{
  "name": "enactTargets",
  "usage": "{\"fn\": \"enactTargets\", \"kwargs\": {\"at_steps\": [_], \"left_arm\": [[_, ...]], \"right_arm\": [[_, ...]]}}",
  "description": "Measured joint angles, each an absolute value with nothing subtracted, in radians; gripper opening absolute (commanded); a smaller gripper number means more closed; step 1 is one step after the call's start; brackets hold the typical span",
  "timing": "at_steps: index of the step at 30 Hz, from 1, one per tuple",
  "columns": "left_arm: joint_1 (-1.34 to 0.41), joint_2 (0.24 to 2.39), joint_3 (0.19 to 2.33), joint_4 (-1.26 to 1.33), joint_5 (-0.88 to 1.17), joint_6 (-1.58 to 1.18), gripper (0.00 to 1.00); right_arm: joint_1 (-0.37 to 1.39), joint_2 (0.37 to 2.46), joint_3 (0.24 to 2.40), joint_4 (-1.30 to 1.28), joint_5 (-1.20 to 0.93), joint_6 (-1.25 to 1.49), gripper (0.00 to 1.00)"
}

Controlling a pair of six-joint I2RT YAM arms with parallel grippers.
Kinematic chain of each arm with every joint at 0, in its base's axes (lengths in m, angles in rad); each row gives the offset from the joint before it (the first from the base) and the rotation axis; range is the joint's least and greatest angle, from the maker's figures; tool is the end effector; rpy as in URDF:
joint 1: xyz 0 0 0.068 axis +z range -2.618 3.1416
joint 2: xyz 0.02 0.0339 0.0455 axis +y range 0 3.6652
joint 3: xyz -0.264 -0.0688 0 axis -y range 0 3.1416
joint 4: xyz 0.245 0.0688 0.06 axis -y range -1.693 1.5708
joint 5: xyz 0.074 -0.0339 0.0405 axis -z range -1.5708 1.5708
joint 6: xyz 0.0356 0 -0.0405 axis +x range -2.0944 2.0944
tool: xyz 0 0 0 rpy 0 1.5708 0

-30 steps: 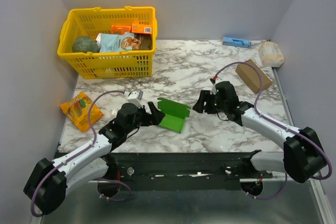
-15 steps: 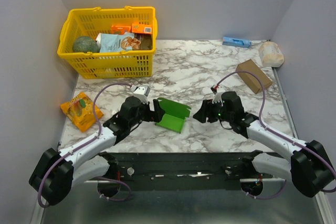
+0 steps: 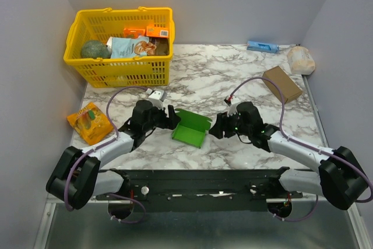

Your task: Fold the paper box

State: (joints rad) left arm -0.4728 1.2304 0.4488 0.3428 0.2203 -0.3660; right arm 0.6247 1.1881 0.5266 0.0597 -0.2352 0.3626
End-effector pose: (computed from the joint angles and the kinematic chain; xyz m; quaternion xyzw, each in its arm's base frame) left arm 0.2159 -0.1192 0.1862 0.1036 0.8346 -0.3018 0.4490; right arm 0.1907 0.1478 0.1938 -0.1690 0.8641 0.3106 0.3581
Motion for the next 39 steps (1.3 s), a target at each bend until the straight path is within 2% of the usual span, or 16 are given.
{"fn": "enactTargets", "kwargs": {"at_steps": [2, 16, 23, 29, 34, 39], "left_arm": [[-0.472, 1.256, 0.456, 0.369, 0.249, -0.354, 0.72], [-0.471, 1.34, 0.467, 0.455, 0.341, -0.314, 0.36], [-0.471, 1.355, 0.467, 0.471, 0.366, -0.31, 0.28], [-0.466, 1.355, 0.467, 0.471, 0.371, -0.306, 0.23], [-0.466, 1.355, 0.467, 0.471, 0.371, -0.299, 0.1], [-0.466, 1.357, 0.467, 0.47, 0.371, -0.294, 0.06]], "right_arm": [[0.63, 1.195, 0.533, 0.06, -0.215, 0.359, 0.52], [0.636, 1.293, 0.609, 0.082, -0.176, 0.304, 0.43], [0.643, 1.314, 0.612, 0.109, -0.177, 0.286, 0.43], [0.642, 1.336, 0.613, 0.139, -0.176, 0.266, 0.39], [0.643, 1.345, 0.615, 0.149, -0.177, 0.251, 0.34], [0.643, 1.348, 0.615, 0.163, -0.176, 0.249, 0.3]]}}
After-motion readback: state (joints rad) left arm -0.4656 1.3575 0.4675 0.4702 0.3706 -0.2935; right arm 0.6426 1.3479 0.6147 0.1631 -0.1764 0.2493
